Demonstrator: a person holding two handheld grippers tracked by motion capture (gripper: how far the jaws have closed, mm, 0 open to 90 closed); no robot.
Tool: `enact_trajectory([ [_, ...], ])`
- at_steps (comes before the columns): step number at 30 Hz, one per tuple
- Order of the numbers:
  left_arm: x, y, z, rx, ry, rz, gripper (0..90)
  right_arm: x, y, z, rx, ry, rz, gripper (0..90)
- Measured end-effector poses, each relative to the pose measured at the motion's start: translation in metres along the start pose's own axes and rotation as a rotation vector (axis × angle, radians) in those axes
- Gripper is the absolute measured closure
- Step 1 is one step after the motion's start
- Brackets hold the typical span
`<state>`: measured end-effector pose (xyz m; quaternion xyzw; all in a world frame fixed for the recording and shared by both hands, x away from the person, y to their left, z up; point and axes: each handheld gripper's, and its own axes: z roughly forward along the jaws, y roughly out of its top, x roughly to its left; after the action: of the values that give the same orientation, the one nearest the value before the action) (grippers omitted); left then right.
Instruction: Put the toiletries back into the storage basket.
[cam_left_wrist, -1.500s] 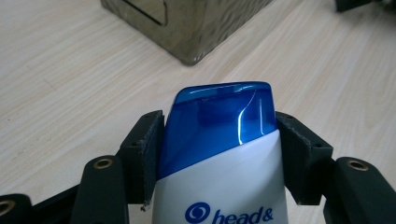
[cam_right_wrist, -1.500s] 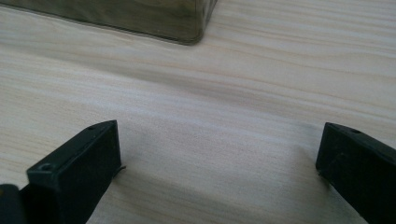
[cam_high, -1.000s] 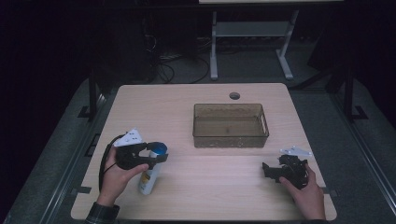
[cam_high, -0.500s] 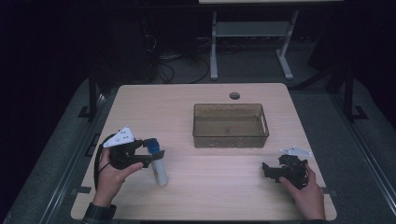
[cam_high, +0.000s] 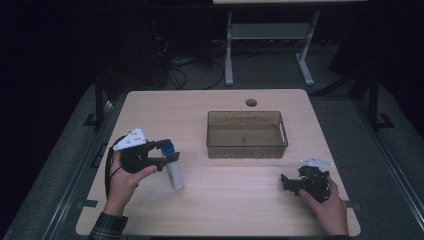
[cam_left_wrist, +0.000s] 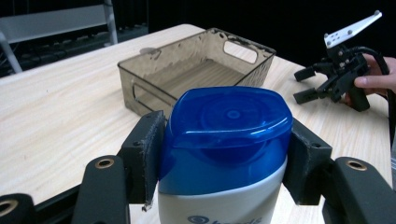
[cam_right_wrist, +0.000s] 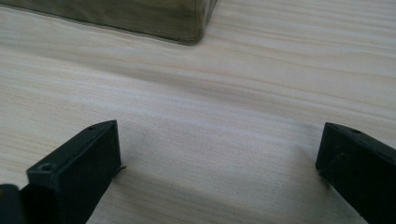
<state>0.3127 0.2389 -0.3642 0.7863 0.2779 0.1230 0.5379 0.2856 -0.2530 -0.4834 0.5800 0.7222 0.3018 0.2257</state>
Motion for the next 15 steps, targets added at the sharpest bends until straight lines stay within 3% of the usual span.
enact_trajectory([
  [15,0.005,0.035,0.020,-0.020,-0.015,0.041,38.1,0.000,0.000,0.000,0.001,0.002,0.002,0.0],
])
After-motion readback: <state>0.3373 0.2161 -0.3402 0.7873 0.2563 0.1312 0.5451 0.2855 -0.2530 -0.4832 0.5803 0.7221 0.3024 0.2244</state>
